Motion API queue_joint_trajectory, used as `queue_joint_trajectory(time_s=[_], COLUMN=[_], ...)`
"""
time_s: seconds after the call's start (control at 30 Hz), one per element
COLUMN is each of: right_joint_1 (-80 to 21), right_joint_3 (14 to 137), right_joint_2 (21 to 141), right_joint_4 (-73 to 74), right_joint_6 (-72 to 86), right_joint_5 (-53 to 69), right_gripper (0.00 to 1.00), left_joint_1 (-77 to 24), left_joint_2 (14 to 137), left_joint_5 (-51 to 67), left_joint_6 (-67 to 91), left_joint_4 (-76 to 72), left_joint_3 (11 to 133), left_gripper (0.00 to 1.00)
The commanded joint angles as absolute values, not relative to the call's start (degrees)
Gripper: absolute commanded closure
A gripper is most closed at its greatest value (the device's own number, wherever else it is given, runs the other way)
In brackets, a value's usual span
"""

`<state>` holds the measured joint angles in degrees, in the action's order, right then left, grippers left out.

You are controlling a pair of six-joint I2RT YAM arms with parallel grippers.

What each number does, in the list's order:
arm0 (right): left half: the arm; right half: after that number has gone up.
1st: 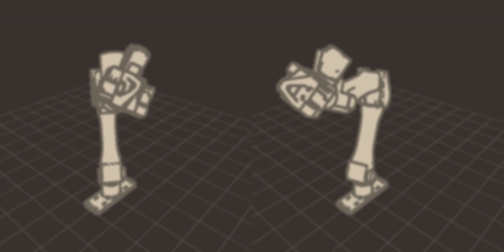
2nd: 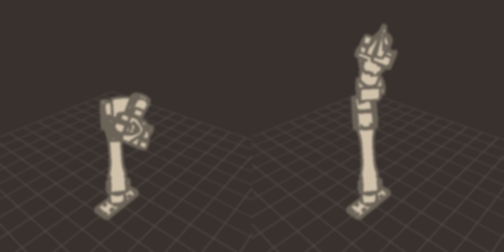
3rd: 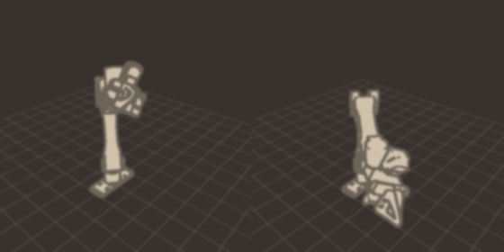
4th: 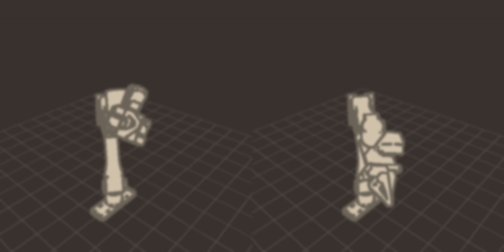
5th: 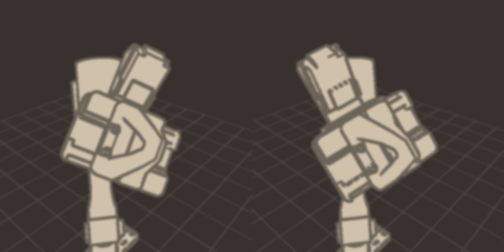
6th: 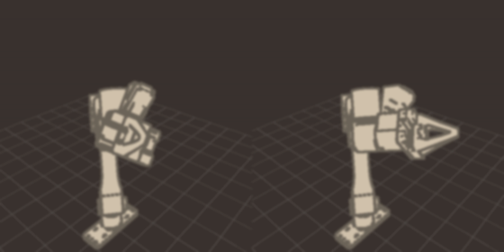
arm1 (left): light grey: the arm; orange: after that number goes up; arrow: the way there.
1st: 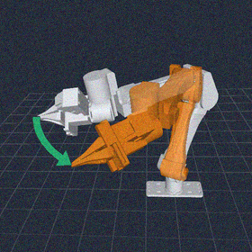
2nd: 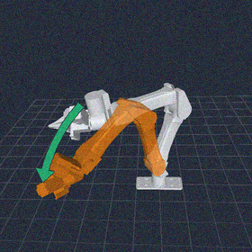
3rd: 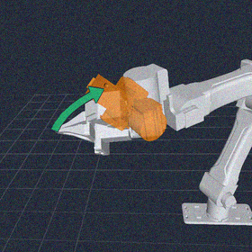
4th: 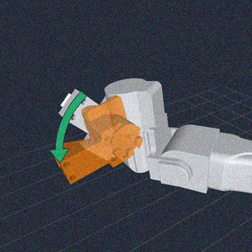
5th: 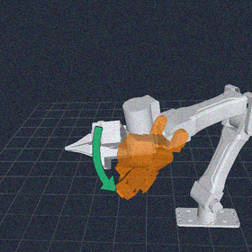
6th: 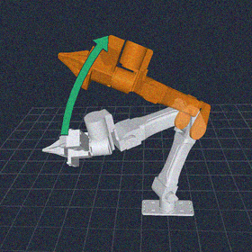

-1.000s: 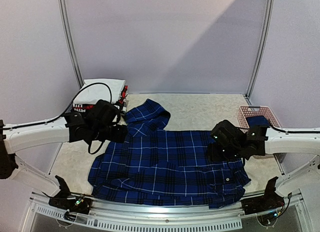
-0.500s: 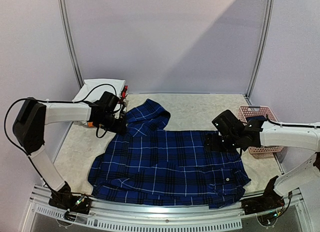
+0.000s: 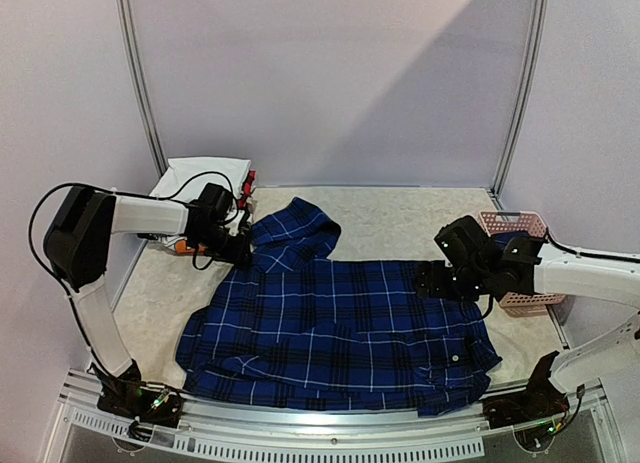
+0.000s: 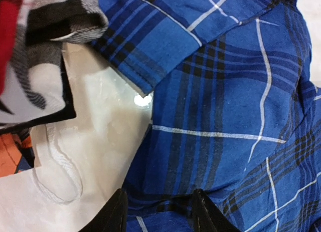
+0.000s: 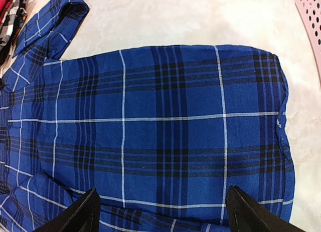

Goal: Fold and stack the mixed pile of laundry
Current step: Pick up the 1/3-folded shirt from the center of the board.

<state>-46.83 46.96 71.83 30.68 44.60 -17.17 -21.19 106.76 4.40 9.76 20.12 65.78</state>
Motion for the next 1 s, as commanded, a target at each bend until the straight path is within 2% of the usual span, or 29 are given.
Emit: queue_joint_trajectory(time_s=[0.0, 0.2, 0.43, 0.63, 0.97], right_joint_1=[-46.5, -46.1, -40.2, -34.3, -27.8], right_joint_3=[45.8, 46.0, 47.1, 51.8, 66.3], right_joint_2=[70.6, 69.8, 71.4, 77.7, 97.4], right_joint_4=[32.0, 31.4, 29.4, 29.3, 34.3], right_joint_6=[44.0, 43.5, 41.4, 40.4, 38.4], right_joint_5=[-18.2, -18.8, -15.2, -14.1, -18.8], right_gripper=[0.13, 0.13, 0.15, 0.16, 0.23], left_joint_1=[-20.7, -20.4, -20.1, -20.1, -20.0], left_joint_2=[109.1, 111.6, 113.5, 113.6, 112.6], left_joint_5=[5.9, 5.0, 5.6, 5.8, 5.5], left_joint_6=[9.0, 8.9, 8.7, 8.6, 8.5], left_joint_4=[18.5, 18.8, 20.5, 20.5, 19.1], left_joint_3=[67.3, 69.3, 71.3, 71.1, 69.8], left_gripper=[0.56, 0.63, 0.82, 0.99, 1.00])
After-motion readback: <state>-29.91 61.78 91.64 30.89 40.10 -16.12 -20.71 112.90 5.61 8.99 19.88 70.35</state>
